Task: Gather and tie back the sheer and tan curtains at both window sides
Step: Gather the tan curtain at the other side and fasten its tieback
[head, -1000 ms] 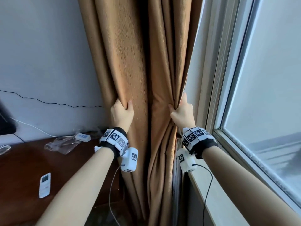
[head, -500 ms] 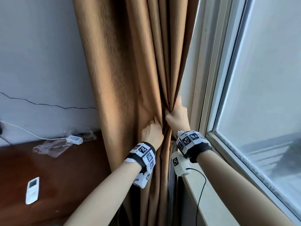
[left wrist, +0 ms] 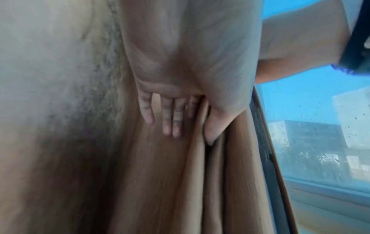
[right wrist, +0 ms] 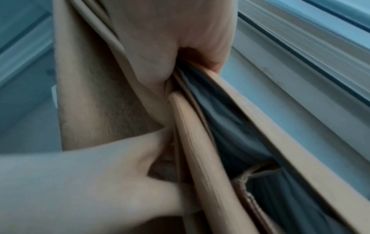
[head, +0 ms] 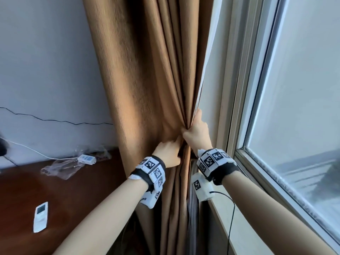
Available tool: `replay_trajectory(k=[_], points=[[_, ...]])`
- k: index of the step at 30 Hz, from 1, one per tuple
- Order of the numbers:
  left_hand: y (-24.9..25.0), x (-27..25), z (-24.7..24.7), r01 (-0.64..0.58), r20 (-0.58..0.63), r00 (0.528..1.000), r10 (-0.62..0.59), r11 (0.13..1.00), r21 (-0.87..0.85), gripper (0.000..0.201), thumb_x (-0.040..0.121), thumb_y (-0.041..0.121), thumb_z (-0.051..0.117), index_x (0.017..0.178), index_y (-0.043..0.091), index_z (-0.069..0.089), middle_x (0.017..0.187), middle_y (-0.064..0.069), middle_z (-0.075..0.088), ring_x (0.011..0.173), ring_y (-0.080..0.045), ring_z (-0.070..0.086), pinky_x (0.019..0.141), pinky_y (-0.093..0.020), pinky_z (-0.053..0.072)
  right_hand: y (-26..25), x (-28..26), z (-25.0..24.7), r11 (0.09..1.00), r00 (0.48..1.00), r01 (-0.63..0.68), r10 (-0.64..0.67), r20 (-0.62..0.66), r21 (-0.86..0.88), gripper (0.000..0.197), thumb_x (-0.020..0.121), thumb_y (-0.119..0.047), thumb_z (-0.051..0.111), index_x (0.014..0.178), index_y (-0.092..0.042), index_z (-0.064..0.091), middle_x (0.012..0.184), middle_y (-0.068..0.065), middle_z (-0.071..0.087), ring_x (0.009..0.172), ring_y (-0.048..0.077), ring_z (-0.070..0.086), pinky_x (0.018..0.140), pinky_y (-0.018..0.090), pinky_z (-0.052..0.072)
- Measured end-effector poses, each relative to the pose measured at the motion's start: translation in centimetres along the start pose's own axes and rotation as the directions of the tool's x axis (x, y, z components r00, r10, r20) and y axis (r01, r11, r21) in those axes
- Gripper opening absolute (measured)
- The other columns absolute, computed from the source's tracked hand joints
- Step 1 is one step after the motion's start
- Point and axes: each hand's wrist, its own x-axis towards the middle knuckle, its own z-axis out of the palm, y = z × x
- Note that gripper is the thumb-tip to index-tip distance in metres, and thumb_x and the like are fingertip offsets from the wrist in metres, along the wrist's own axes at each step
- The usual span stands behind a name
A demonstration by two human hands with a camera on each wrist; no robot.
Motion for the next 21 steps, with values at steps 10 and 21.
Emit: replay_trajectory(k=[10,21], points=[[-9.5,-3.2,-5.1,0.287,-0.764,0.526,-0.374,0.923,-0.255,0.065,0.071,0.023,0.065,0.131,0.012,0.042,0.144,-0.012,0.036,0.132,-0.033,0.034,0.103,-0.05,0.031,0.3,0.0,-0.6,1.0,1.0,-0.003,0.002,0.02,0.013,0.061,0.073,-0.004,0.047,0.131,-0.014,0.031,0.097,0.021,0.063,0.092,0.044,0.057,0.081,0.047,0.051],[-8.1,-4.0,-3.2,0.193,-0.562,0.569,-0.6,0.762,-0.618,0.024,0.086,0.023,0.061,0.079,0.001,0.055,0.08,-0.02,0.062,0.077,-0.038,0.061,0.067,-0.041,0.046,-0.3,-0.6,-1.0,1.0,0.998,0.012,-0.012,0.056,0.008,0.061,0.073,-0.001,0.047,0.13,-0.01,0.031,0.097,0.022,0.061,0.091,0.043,0.056,0.081,0.049,0.052]])
